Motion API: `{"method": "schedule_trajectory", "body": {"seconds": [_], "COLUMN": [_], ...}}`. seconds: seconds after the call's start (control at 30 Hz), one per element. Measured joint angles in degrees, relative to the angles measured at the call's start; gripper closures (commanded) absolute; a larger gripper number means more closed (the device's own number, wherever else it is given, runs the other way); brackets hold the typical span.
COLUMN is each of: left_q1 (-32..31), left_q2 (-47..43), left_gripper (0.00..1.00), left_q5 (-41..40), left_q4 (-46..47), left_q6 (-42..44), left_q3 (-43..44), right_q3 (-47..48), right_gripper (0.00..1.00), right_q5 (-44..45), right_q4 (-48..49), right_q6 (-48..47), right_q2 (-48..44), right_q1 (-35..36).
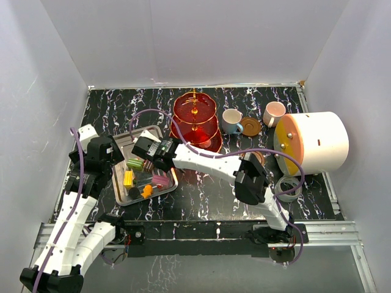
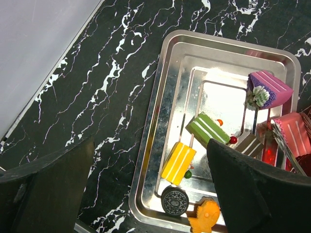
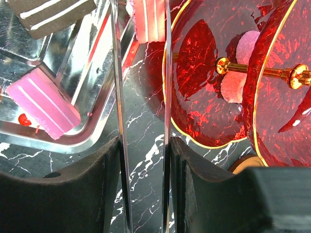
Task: Serve the afternoon tea
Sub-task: Pick up the desert from the tray.
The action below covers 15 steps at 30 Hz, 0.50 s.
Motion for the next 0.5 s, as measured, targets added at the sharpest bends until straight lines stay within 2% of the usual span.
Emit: {"method": "schedule_trajectory", "body": {"seconds": [0.5], "left_q1": [0.0], "left_q2": [0.5], "left_gripper": [0.01], "left_q5": [0.0], "left_q4": [0.1], "left_q6": [0.0], "left_q3": [-0.1], "right_q3": [0.0], "right_gripper": [0.59], "right_q5": [0.8], "right_q4": [1.2], "right_q6": [-2.5], "right_q2": [3.3], "right_q1": [-0.5]}}
